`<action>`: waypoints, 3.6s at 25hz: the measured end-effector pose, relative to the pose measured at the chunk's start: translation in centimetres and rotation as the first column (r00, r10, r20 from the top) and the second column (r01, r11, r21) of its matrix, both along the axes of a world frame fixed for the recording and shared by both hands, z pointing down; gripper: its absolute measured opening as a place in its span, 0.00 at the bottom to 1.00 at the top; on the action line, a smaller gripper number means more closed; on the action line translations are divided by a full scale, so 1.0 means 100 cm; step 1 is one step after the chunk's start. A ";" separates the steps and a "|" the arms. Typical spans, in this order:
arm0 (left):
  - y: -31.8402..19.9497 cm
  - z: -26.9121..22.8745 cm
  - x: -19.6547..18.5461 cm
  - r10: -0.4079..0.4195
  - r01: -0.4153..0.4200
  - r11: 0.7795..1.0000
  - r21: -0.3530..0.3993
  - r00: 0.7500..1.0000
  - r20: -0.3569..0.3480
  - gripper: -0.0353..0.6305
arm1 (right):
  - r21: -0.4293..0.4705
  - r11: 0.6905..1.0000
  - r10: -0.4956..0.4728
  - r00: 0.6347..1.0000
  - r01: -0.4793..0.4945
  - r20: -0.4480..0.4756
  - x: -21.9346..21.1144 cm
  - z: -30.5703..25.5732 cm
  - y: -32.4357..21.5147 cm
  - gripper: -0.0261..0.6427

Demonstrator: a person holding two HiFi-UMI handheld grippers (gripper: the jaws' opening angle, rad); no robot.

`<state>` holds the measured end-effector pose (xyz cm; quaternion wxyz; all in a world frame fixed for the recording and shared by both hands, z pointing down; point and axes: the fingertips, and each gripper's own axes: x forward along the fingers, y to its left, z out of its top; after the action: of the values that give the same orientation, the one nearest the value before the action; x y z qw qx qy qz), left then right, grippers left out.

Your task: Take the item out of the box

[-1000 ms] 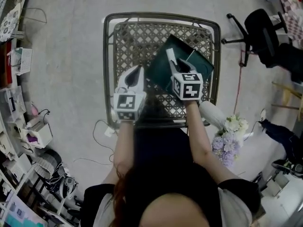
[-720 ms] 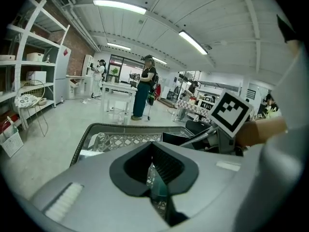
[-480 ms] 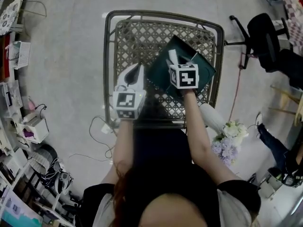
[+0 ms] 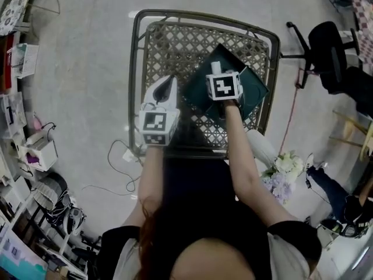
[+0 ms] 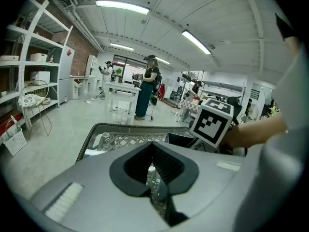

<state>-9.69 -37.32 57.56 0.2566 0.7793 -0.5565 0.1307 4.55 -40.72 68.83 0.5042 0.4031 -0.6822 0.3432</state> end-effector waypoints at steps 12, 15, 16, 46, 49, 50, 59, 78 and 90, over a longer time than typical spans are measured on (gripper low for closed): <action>0.001 0.002 -0.001 -0.001 0.001 1.000 -0.008 1.000 0.006 0.06 | -0.060 0.985 -0.169 0.971 0.161 -0.169 -0.005 0.012 0.000 0.38; 0.001 0.003 -0.001 -0.003 0.003 1.000 -0.008 1.000 0.008 0.06 | -0.084 0.980 -0.194 0.958 0.180 -0.211 0.001 0.020 -0.002 0.38; 0.001 0.003 -0.001 -0.004 0.004 1.000 -0.008 1.000 0.007 0.06 | -0.098 0.976 -0.210 0.951 0.192 -0.228 0.002 0.021 -0.001 0.36; 0.009 0.003 0.007 -0.009 0.010 1.000 -0.020 0.999 0.043 0.06 | 0.003 0.962 -0.265 0.934 0.274 -0.241 0.004 0.010 -0.001 0.23; 0.011 -0.002 0.010 -0.007 0.007 1.000 -0.012 0.999 0.046 0.06 | 0.039 0.966 -0.241 0.943 0.256 -0.229 0.008 0.005 -0.002 0.23; 0.012 -0.003 0.011 -0.006 0.006 1.000 -0.009 0.999 0.047 0.06 | 0.055 0.967 -0.229 0.947 0.247 -0.227 0.011 0.003 -0.002 0.23; 0.021 -0.014 0.020 0.024 -0.024 1.000 0.008 0.999 0.043 0.06 | 0.202 0.967 -0.121 0.978 0.155 -0.169 0.021 -0.025 0.000 0.22; 0.052 -0.049 0.020 0.077 -0.082 0.994 0.066 0.995 0.069 0.06 | 0.502 0.865 -0.010 0.998 -0.020 0.057 0.016 -0.108 0.008 0.22; 0.065 -0.071 0.013 0.099 -0.107 0.988 0.112 0.992 0.078 0.06 | 0.554 0.830 0.005 0.993 -0.068 0.114 0.011 -0.144 0.040 0.22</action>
<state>-8.36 -30.82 50.41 0.1837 0.8153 -0.5311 0.1392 5.65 -36.77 54.46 0.3208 0.5262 -0.7710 0.1608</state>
